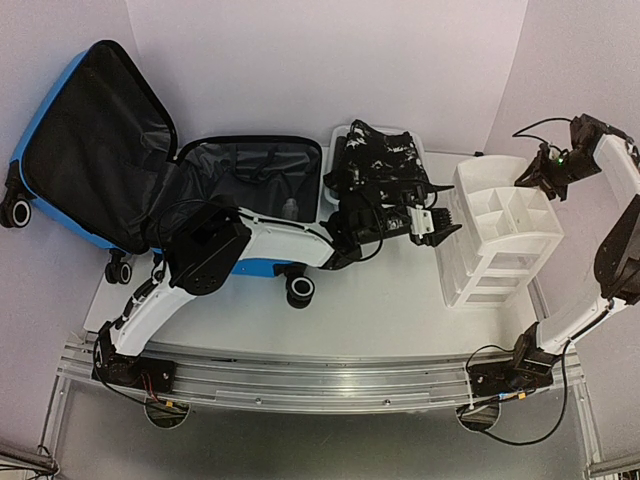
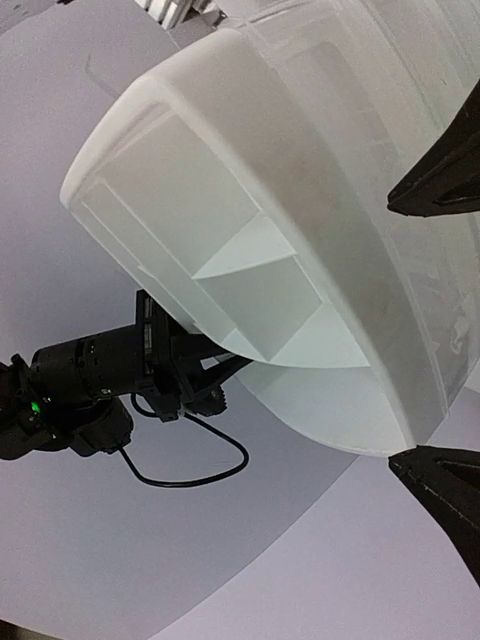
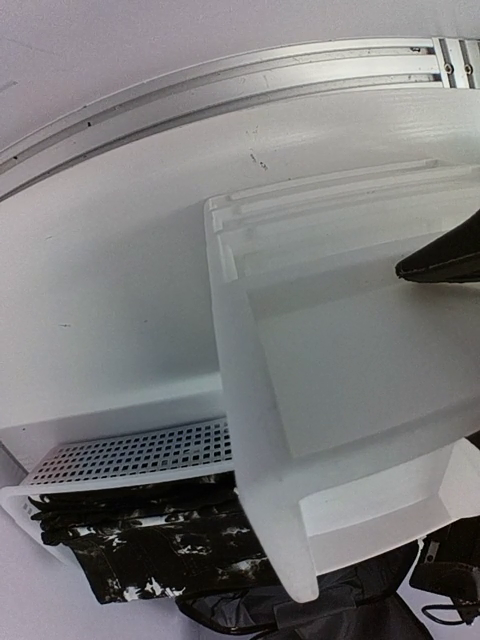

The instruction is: Open, take out, and arrange the luggage

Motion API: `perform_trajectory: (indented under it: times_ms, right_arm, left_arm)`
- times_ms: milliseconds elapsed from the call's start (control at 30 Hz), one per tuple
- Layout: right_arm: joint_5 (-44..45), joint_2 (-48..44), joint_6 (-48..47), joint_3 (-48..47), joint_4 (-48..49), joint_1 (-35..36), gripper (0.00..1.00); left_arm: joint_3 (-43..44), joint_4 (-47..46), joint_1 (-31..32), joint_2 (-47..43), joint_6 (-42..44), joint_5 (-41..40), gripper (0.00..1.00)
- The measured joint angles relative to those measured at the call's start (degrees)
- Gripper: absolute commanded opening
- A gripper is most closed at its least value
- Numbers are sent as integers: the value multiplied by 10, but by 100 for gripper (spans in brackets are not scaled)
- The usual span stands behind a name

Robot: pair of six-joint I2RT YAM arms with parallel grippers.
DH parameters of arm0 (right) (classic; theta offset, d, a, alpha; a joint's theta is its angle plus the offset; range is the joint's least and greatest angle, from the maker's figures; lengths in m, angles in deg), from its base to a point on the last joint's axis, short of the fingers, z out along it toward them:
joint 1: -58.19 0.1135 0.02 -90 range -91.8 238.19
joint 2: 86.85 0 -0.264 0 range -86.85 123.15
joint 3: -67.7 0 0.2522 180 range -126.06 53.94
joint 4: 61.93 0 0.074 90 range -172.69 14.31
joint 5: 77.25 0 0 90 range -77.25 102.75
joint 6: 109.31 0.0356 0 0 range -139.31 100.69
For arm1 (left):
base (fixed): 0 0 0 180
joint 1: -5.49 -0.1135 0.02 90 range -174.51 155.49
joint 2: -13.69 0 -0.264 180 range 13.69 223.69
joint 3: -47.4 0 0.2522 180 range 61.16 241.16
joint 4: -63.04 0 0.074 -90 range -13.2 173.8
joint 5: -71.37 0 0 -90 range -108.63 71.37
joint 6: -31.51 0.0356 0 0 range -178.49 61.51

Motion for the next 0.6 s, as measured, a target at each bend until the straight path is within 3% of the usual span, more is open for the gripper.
perform_trajectory:
  times_ms: [300,600]
  right_arm:
    - [-2,3,0,-3,-2,0,27]
    - [-3,3,-1,-3,-3,0,27]
  left_arm:
    - [10,-5,-12,38,120,-1,79]
    - [96,35,-16,94,146,-2,79]
